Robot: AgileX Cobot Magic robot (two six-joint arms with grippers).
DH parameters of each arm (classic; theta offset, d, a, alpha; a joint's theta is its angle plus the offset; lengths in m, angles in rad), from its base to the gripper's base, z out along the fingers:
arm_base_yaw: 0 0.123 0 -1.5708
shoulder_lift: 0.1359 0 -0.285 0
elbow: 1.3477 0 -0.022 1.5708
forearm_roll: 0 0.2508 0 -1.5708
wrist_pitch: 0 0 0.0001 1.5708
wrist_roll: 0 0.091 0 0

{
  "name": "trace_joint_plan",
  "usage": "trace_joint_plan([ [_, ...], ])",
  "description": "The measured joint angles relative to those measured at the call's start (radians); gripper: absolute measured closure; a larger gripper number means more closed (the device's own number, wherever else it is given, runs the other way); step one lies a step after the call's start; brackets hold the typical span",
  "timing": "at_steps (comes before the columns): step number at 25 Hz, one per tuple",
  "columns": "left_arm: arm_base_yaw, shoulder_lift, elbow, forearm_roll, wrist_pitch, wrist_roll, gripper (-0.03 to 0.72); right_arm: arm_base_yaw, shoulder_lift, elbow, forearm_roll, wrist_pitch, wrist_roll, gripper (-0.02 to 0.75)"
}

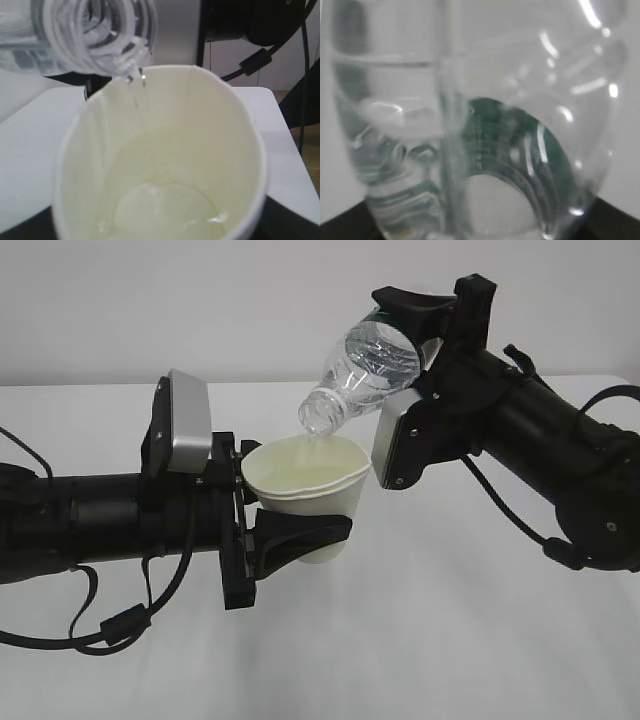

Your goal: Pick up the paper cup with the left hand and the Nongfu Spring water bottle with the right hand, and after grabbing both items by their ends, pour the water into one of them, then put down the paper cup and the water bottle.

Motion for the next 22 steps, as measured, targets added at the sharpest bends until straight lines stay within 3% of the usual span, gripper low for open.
trace_joint_plan([
  [22,0.0,0.0,0.0,0.0,0.0,0.0,0.27,0.0,0.0,0.0,0.002,0.0,-0.002,0.265],
])
